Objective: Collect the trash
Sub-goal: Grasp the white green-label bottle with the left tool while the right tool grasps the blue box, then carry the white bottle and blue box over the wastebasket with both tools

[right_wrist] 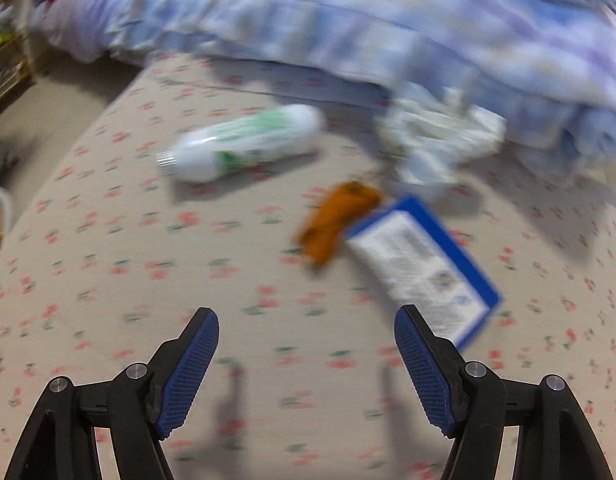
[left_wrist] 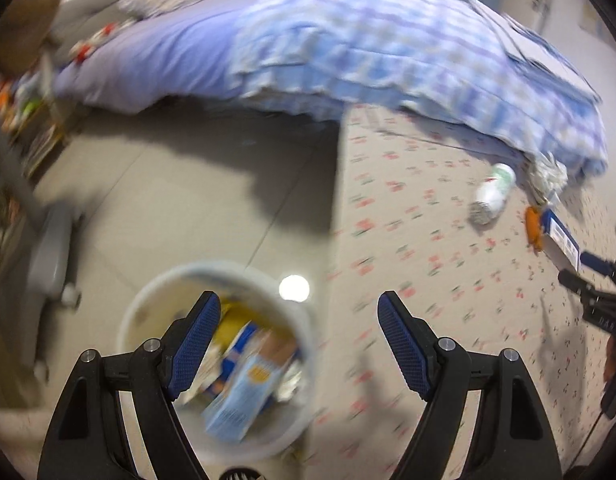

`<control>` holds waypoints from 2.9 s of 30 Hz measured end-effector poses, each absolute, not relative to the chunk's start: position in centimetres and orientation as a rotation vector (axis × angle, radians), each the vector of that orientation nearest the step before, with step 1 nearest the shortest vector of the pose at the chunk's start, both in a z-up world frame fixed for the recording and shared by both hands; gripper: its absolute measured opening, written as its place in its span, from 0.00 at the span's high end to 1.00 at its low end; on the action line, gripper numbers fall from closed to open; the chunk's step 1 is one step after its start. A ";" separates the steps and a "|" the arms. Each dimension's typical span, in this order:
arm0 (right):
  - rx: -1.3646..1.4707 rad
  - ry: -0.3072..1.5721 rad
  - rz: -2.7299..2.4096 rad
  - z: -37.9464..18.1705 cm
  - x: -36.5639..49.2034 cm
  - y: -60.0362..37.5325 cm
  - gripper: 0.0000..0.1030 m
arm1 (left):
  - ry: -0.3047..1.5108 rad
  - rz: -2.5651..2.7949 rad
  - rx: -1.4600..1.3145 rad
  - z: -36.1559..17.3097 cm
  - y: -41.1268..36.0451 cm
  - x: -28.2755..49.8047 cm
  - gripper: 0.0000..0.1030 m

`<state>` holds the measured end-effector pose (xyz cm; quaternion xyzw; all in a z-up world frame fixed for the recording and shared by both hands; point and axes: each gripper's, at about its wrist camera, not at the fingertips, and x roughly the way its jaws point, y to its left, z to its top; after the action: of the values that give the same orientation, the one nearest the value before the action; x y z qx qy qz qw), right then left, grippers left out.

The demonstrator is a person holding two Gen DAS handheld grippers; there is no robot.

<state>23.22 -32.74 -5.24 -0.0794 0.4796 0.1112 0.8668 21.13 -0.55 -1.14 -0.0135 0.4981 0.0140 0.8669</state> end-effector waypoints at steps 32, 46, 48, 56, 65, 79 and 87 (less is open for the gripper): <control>0.076 1.021 0.439 -8.0 26.6 -43.5 0.24 | 0.954 -0.435 0.020 -7.4 -18.4 35.1 0.45; 0.024 1.082 0.393 -5.6 23.8 -40.7 0.31 | 0.994 -0.373 -0.059 -3.5 -15.7 27.8 0.61; 0.016 1.086 0.379 -5.0 23.0 -40.3 0.31 | 0.991 -0.368 -0.077 -2.5 -14.9 26.4 0.62; 0.016 1.094 0.357 -2.3 19.0 -38.2 0.31 | 0.978 -0.350 -0.098 0.5 -12.0 20.9 0.62; 0.048 1.089 0.377 -0.5 14.9 -35.4 0.31 | 0.983 -0.313 -0.126 1.6 -8.2 15.2 0.62; 0.071 1.134 0.452 -1.5 12.8 -29.1 0.31 | 0.995 -0.186 -0.220 0.2 1.6 10.2 0.61; 0.015 1.144 0.539 -2.3 13.2 -22.7 0.31 | 1.005 -0.080 -0.268 -1.0 7.5 9.9 0.61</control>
<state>13.24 -22.68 -2.30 0.0068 0.5346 0.2521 0.8066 9.95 7.55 -1.03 -0.1278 0.4802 -0.0383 0.8670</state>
